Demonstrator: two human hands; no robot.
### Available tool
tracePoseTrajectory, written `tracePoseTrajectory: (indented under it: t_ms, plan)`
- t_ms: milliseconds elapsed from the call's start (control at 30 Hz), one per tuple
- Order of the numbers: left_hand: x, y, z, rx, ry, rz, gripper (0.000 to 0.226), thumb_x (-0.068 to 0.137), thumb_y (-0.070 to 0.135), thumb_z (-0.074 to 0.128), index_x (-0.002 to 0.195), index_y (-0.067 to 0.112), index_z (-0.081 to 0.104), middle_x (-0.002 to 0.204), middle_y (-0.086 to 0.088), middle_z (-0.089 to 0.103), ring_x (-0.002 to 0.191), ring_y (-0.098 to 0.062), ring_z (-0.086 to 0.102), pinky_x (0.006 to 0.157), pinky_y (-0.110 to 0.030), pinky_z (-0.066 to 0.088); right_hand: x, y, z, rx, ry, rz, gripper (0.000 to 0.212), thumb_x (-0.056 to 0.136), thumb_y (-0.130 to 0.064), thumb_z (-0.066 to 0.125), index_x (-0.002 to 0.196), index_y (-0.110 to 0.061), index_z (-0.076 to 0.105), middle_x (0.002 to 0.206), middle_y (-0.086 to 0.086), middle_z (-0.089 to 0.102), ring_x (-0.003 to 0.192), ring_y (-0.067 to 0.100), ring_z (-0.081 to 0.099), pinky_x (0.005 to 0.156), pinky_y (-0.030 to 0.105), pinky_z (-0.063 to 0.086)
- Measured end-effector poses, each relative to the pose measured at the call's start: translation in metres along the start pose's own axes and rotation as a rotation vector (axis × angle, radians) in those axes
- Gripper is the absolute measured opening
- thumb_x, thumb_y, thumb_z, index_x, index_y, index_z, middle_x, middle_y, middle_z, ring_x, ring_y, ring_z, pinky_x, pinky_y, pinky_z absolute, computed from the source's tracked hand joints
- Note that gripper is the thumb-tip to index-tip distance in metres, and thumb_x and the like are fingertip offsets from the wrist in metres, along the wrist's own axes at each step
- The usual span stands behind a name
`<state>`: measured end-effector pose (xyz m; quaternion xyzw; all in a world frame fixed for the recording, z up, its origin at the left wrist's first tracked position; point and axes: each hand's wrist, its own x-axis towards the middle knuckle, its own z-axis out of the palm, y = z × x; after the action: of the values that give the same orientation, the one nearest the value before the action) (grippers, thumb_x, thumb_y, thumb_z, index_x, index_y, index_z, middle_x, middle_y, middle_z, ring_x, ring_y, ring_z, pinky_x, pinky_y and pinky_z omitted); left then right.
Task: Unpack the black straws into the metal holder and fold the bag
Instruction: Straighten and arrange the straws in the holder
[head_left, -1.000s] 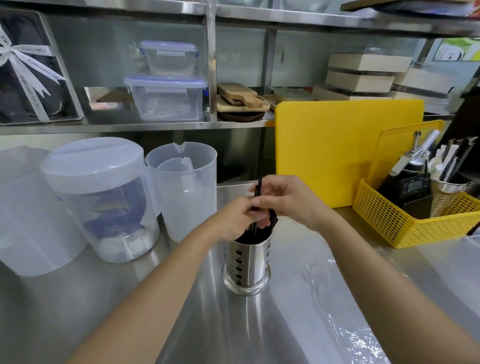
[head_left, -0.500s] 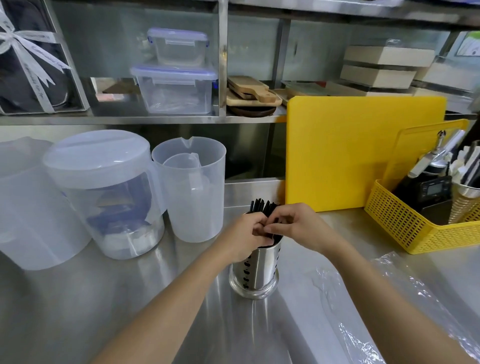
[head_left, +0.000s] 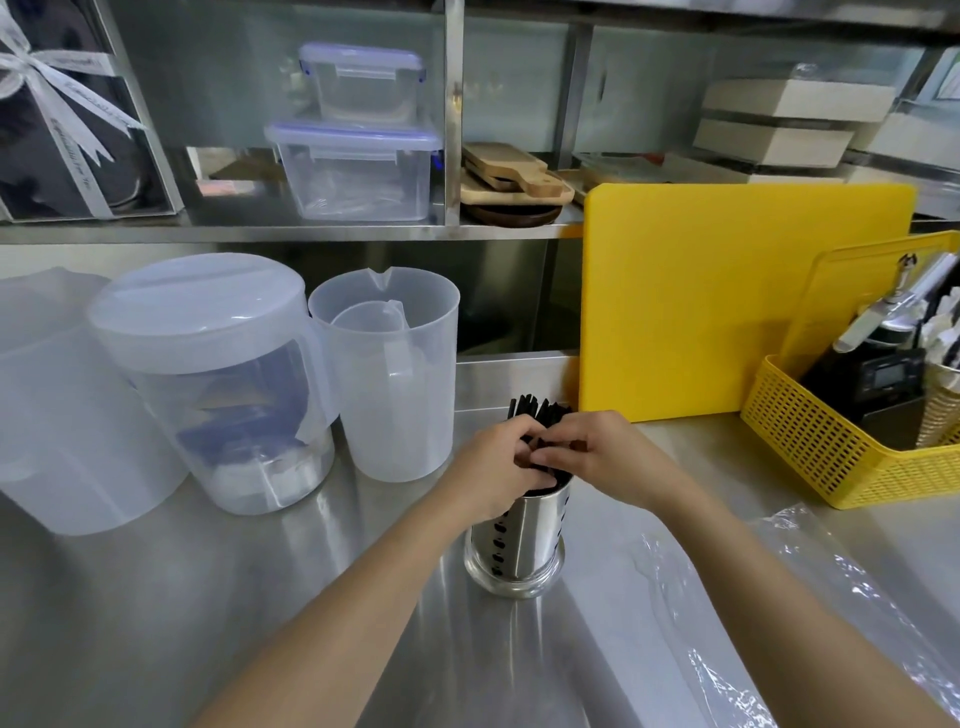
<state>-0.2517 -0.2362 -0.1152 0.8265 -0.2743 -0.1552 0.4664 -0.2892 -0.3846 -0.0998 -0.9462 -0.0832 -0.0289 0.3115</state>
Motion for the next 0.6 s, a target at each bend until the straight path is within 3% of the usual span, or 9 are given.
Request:
tracePoseTrajectory:
  t_ms: [133, 200, 333, 467, 533, 600]
  plan:
    - [0.001, -0.002, -0.005, -0.061, -0.04, 0.043, 0.032, 0.079, 0.014, 0.069, 0.107, 0.022, 0.056, 0.099, 0.002, 0.069, 0.096, -0.013, 0.065, 0.091, -0.032, 0.05, -0.002, -0.002, -0.005, 0.148, 0.152, -0.031, 0.007, 0.083, -0.028, 0.066, 0.085, -0.027, 0.073, 0.074, -0.013, 0.064, 0.071, 0.006, 0.056, 0.064, 0.019, 0.043]
    - [0.001, -0.003, -0.011, -0.142, -0.063, 0.064, 0.033, 0.081, 0.009, 0.067, 0.111, 0.018, 0.056, 0.105, -0.001, 0.066, 0.102, -0.012, 0.062, 0.094, -0.025, 0.047, -0.002, 0.0, -0.01, 0.303, 0.296, -0.002, 0.014, 0.084, -0.022, 0.065, 0.074, -0.03, 0.068, 0.069, -0.011, 0.066, 0.065, 0.005, 0.055, 0.062, 0.019, 0.043]
    - [0.005, -0.005, -0.023, -0.212, 0.139, 0.118, 0.015, 0.084, 0.013, 0.064, 0.097, 0.021, 0.063, 0.099, -0.002, 0.068, 0.096, -0.012, 0.064, 0.087, -0.02, 0.048, 0.002, 0.015, -0.023, 0.459, 0.505, 0.178, 0.019, 0.088, -0.014, 0.059, 0.07, -0.016, 0.064, 0.061, 0.001, 0.056, 0.047, 0.0, 0.043, 0.047, 0.012, 0.033]
    - [0.017, -0.011, -0.026, -0.075, 0.371, 0.092, 0.012, 0.087, 0.014, 0.061, 0.089, 0.026, 0.061, 0.09, 0.008, 0.065, 0.09, -0.008, 0.061, 0.086, -0.024, 0.049, 0.001, 0.04, -0.025, 0.591, 0.431, 0.368, 0.012, 0.088, -0.001, 0.055, 0.085, -0.007, 0.065, 0.066, 0.005, 0.051, 0.055, 0.013, 0.042, 0.046, 0.021, 0.032]
    - [0.022, -0.008, -0.024, -0.025, 0.383, 0.092, 0.014, 0.087, 0.013, 0.061, 0.098, 0.02, 0.061, 0.097, 0.006, 0.063, 0.095, -0.01, 0.059, 0.09, -0.023, 0.047, -0.001, 0.048, -0.021, 0.555, 0.338, 0.392, 0.016, 0.088, 0.002, 0.053, 0.088, -0.007, 0.066, 0.07, 0.004, 0.051, 0.059, 0.017, 0.044, 0.049, 0.026, 0.033]
    - [0.028, -0.003, -0.019, 0.044, 0.334, 0.096, 0.032, 0.085, 0.015, 0.064, 0.115, 0.017, 0.055, 0.116, 0.002, 0.058, 0.11, -0.012, 0.053, 0.096, -0.022, 0.04, -0.002, 0.05, -0.017, 0.567, 0.257, 0.379, 0.019, 0.087, 0.002, 0.054, 0.088, -0.011, 0.068, 0.074, 0.004, 0.055, 0.063, 0.017, 0.048, 0.051, 0.028, 0.036]
